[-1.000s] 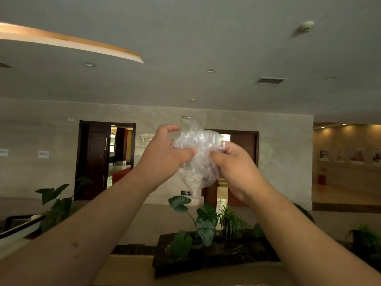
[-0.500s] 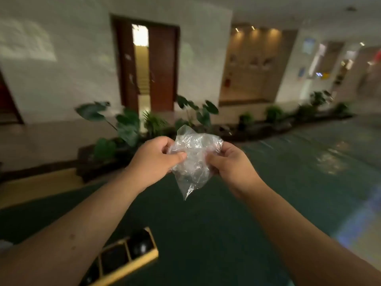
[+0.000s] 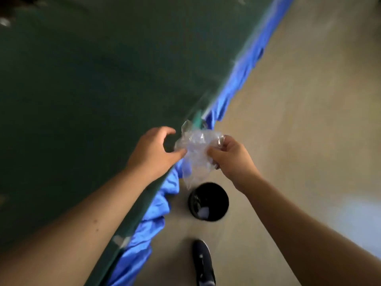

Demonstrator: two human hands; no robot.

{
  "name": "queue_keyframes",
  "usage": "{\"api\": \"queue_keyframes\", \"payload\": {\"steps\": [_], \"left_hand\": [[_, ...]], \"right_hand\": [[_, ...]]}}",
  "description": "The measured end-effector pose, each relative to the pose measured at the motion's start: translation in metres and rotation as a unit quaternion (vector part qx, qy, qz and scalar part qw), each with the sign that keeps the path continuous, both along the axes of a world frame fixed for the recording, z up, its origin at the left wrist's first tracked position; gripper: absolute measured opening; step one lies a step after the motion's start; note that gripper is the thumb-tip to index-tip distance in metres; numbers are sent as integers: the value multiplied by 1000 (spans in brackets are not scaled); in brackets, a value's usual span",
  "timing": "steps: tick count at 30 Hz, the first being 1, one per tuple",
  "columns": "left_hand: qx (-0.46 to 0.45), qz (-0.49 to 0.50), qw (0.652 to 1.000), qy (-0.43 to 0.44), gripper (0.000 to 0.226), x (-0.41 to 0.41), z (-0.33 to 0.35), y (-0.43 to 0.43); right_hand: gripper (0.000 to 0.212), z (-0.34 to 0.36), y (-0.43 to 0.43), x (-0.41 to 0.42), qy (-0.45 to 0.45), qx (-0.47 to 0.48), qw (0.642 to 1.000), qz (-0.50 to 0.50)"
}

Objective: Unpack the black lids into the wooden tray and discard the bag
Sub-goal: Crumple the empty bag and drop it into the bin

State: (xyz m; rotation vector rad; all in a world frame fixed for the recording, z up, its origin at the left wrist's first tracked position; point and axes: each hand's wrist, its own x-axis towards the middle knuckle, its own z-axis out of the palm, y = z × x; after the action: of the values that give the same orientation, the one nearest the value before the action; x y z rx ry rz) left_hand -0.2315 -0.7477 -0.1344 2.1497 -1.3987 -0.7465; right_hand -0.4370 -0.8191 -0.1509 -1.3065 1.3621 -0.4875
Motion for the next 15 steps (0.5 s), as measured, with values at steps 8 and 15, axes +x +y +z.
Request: {"api": "queue_keyframes", "payload": {"steps": [8, 15], "left_hand": [[-68, -129, 955, -260, 66, -40, -120, -34], [-128, -120, 939, -297, 56, -38, -135, -34]], "right_hand": [[20, -175, 13, -77, 165, 17, 978, -123], [30, -278, 31, -61, 271, 111, 953, -73]]}}
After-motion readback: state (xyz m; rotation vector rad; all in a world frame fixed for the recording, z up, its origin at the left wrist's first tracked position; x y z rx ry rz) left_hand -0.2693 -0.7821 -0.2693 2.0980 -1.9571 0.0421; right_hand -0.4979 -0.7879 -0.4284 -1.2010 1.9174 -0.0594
